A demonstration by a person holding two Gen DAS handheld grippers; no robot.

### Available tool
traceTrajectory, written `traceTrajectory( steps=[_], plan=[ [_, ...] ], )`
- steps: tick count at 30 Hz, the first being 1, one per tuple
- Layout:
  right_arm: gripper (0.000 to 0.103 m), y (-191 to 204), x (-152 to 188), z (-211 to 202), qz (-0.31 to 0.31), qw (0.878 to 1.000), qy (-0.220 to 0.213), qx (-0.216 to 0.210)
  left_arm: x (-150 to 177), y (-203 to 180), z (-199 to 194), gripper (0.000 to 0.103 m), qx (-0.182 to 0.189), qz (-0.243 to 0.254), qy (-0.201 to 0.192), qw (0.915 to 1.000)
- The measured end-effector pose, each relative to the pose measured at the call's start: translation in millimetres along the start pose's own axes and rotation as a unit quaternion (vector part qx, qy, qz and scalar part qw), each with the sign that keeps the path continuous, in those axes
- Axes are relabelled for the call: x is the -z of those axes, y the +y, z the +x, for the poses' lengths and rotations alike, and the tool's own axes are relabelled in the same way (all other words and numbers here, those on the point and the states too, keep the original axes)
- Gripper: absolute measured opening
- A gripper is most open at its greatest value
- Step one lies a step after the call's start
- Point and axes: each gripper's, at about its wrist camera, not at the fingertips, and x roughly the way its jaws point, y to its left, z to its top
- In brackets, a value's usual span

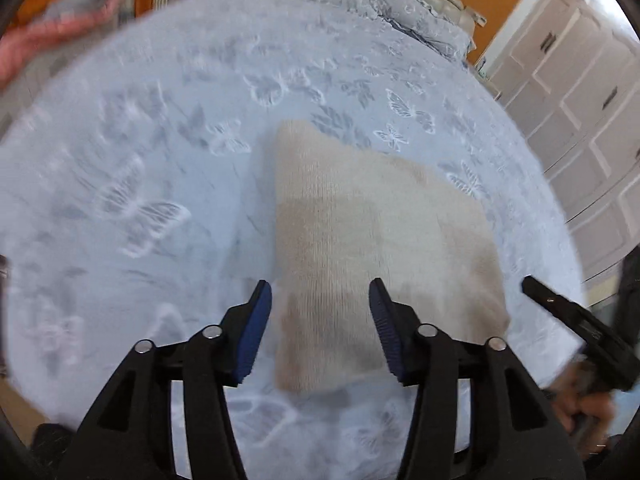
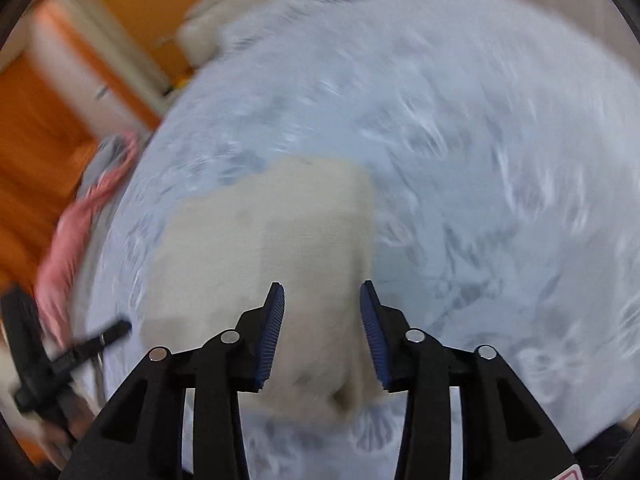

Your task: Fold small clothes

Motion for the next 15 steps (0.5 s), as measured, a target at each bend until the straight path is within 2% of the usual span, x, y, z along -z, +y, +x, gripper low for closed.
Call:
traceTrajectory(
  steps=[2, 3, 5, 6, 9, 11, 15],
  plan=[
    [0.028, 26.1, 12.8, -3.2, -0.059, 0.998, 0.012, 0.003, 9.0, -20.8, 8.4, 0.050, -0.050, 0.041, 0.015, 0.9978],
    [0.024, 33.9, 18.0, 6.0, -0.089, 0.996, 0.026, 0.017, 18.9, -29.1, 22.5, 0.050, -0.083, 0.063, 0.036, 0.9939],
    [0.007, 30.0, 36.3, 38.9, -0.129, 0.987, 0.065, 0.076, 23.6, -28.9, 39.1, 0.051, -0.112, 0.078, 0.061, 0.9888],
    [0.007, 13.4, 43.2, 48.1, -0.127, 0.984, 0.074, 0.101, 28.7, -27.1, 44.0, 0.051, -0.118, 0.080, 0.069, 0.9874],
    [0.011, -12.8, 38.7, 29.9, -0.078, 0.991, 0.055, 0.098, 43.9, -24.3, 39.4, 0.050, -0.116, 0.067, 0.071, 0.9885],
    [0.013, -7.5, 37.8, 9.8, -0.065, 0.994, 0.040, 0.083, 49.3, -28.2, 32.6, 0.050, -0.119, 0.068, 0.066, 0.9884],
    [0.013, 9.0, 53.2, -17.0, -0.090, 0.990, 0.013, 0.107, 58.5, -42.6, 20.5, 0.050, -0.130, 0.076, 0.055, 0.9871]
  ],
)
